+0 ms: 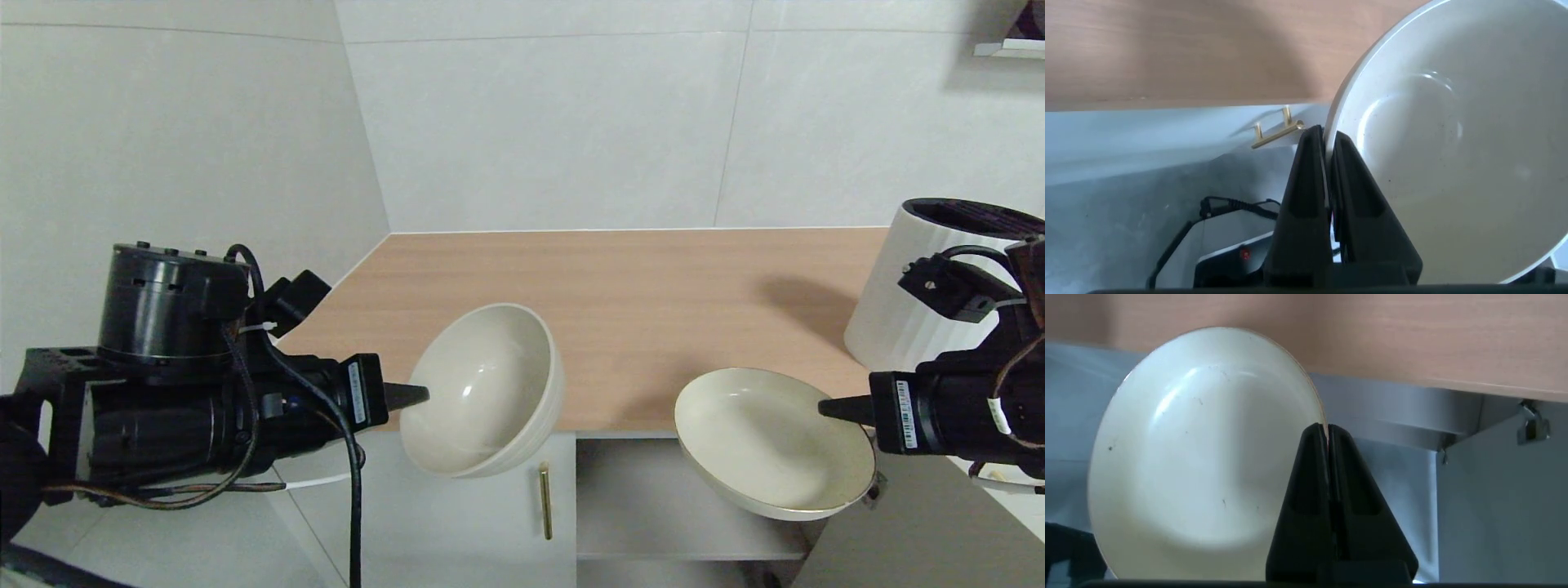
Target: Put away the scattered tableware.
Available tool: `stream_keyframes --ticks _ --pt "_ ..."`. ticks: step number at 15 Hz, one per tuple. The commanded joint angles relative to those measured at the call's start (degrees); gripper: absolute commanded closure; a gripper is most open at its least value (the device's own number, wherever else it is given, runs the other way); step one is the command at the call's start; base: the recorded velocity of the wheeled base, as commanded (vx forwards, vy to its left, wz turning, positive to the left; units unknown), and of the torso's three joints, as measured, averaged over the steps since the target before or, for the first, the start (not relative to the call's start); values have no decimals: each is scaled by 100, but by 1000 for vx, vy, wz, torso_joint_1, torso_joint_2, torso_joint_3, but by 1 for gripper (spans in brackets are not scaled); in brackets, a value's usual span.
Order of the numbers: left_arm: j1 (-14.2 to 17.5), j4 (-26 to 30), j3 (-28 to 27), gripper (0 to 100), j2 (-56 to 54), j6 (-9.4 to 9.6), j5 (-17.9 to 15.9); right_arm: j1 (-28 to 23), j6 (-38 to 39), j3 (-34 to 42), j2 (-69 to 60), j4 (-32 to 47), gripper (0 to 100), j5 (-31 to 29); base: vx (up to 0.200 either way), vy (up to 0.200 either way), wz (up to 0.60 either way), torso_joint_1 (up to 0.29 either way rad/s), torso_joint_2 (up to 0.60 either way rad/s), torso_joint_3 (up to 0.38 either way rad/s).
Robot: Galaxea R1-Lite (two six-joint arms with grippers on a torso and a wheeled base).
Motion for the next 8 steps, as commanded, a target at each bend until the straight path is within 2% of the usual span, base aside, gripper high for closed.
stream_keyframes --ticks 1,2,4,8 --pt "-15 -4 -24 100 102 6 -13 2 -3 15 19 -1 100 -10 -200 0 0 2 2 12" --pt "-23 -4 -33 100 146 58 -13 2 -3 15 27 -1 100 -10 -200 0 0 12 -2 -2" --pt "-23 -4 -15 100 216 287 -4 2 -3 15 54 -1 100 -27 0 0 0 0 0 0" --pt "-23 -4 -15 100 234 296 5 2 5 15 159 -1 100 -36 0 0 0 0 0 0"
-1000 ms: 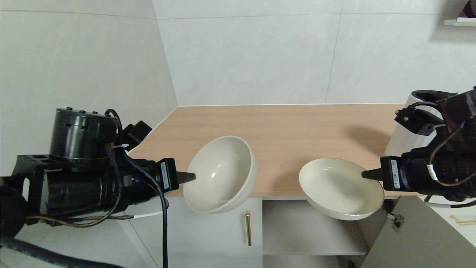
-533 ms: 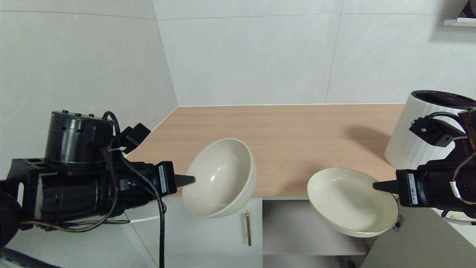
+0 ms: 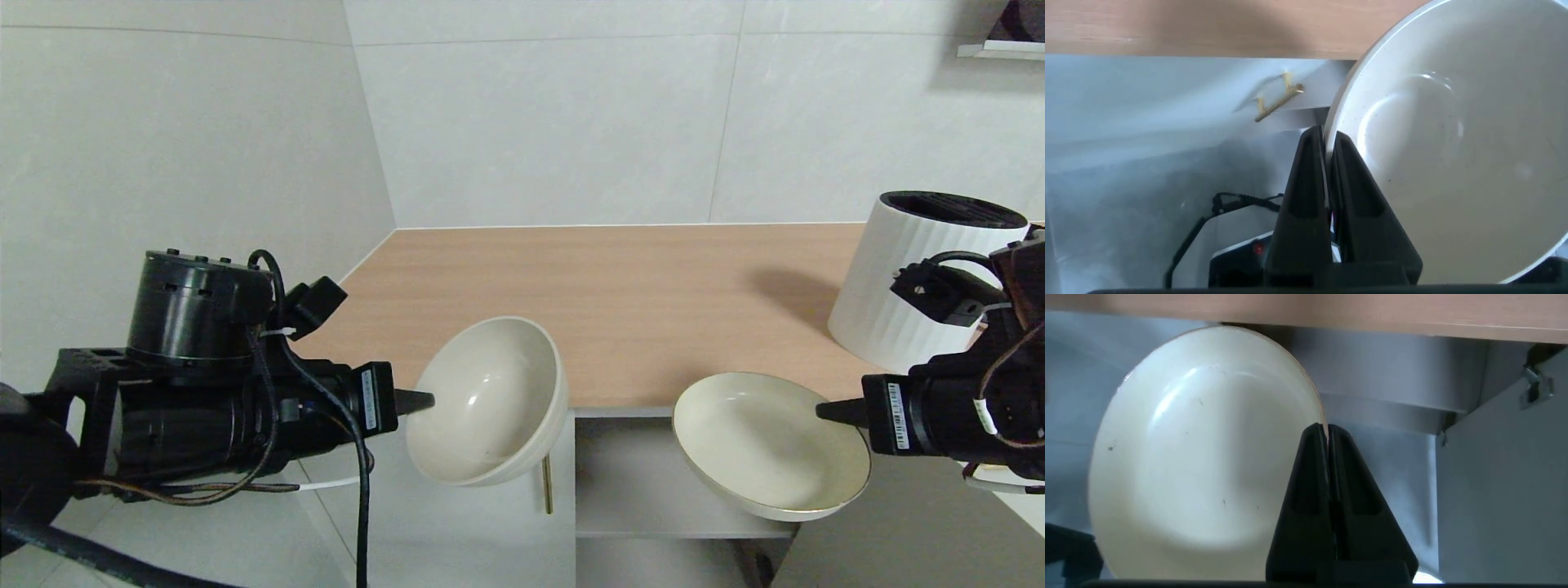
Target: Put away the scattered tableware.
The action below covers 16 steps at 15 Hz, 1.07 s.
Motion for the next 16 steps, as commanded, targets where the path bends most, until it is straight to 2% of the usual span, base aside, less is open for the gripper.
stream_keyframes --ticks 1,8,16 --pt "-1 1 1 100 50 -3 -1 -4 1 -1 89 -5 100 3 0 0 0 0 0 0" --pt "-1 1 1 100 59 -3 -1 -13 9 8 177 -84 100 3 0 0 0 -4 8 4" --pt "-1 -8 9 100 103 -3 -1 -13 1 8 212 -84 100 3 0 0 0 -171 423 246"
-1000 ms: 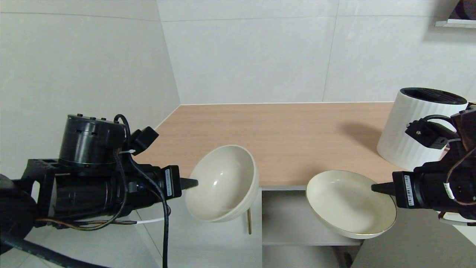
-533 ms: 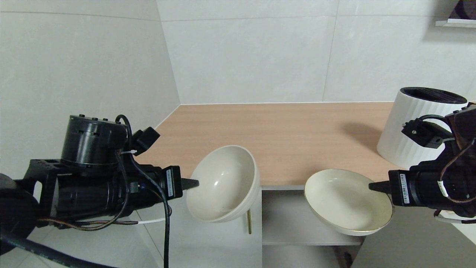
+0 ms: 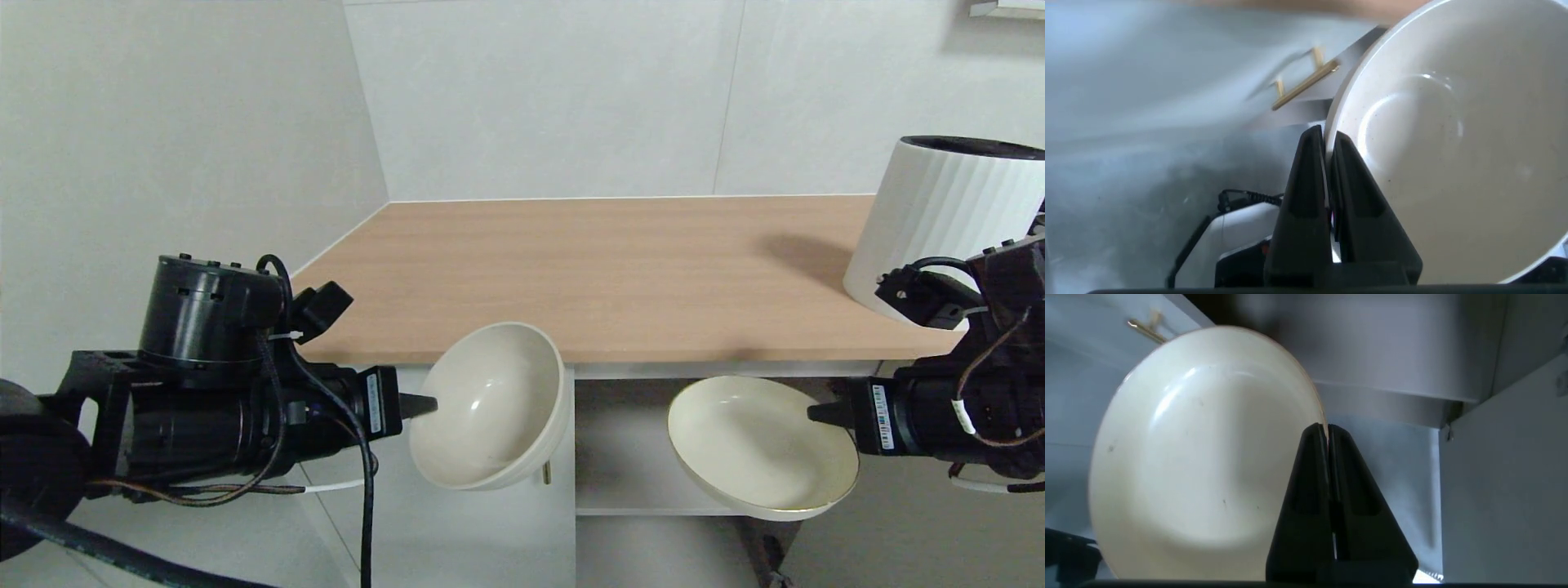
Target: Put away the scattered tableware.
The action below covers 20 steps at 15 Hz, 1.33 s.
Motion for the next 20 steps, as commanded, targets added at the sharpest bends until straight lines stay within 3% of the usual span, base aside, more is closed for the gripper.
stream_keyframes --ticks 1,10,15,20 --pt "1 -8 -1 100 26 -3 1 3 -1 0 40 -1 100 -2 0 0 0 -173 456 281" --pt "1 -8 -1 100 35 -3 1 3 -1 26 92 -1 100 -2 0 0 0 -143 451 303" --pt "1 1 -1 100 70 -3 1 3 -1 8 259 -28 100 -2 0 0 0 -20 83 53" --pt "-17 1 -1 100 79 -3 1 -6 -27 61 1323 -502 100 -11 0 0 0 0 0 0"
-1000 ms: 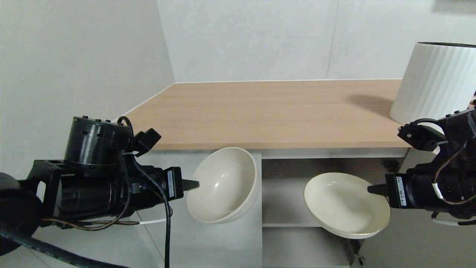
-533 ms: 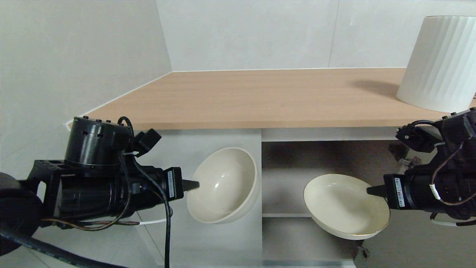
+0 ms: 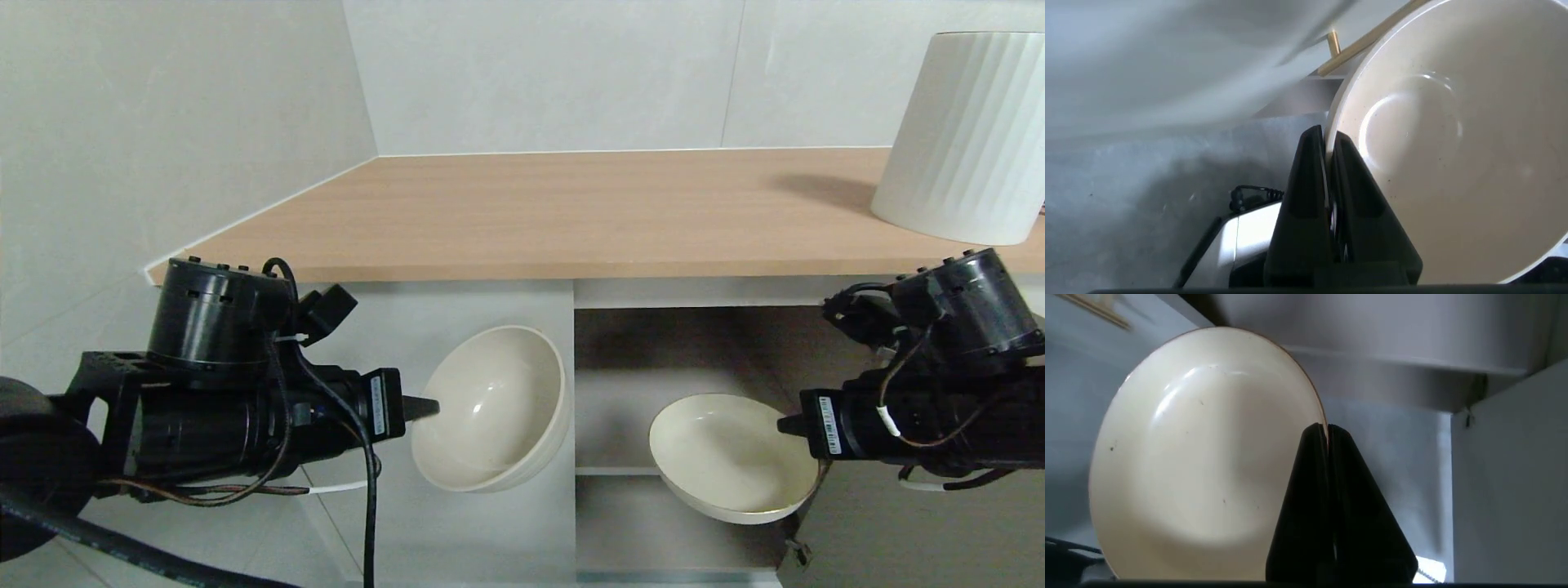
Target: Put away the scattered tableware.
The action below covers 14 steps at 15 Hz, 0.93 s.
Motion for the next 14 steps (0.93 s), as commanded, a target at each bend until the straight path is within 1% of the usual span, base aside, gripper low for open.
stream_keyframes --ticks 1,3,4,5,6,7,9,11,14 --pt "-3 -5 1 100 20 0 5 -57 -1 29 817 -311 100 -24 0 0 0 0 0 0" --pt "-3 -5 1 100 38 0 5 -110 -1 143 1380 -706 100 -76 0 0 0 0 0 0" --pt "-12 -5 1 100 47 0 5 -110 -1 152 1424 -750 100 -76 0 0 0 0 0 0" --pt "-12 -5 1 100 56 0 5 -154 34 196 1732 -1049 100 -112 0 0 0 0 0 0" --pt "-3 -5 1 100 64 0 5 -215 104 257 2417 -1761 100 -322 0 0 0 0 0 0" --pt "-12 -5 1 100 64 0 5 -277 263 266 2821 -2288 100 -516 0 0 0 0 0 0" --pt "-3 -5 1 100 82 0 5 -347 517 266 3358 -3105 100 -674 0 0 0 0 0 0" --pt "-12 -5 1 100 135 0 5 -496 526 240 3885 -3861 100 -692 0 0 0 0 0 0" --pt "-12 -5 10 100 144 0 5 -628 526 222 4236 -4512 100 -744 0 0 0 0 0 0"
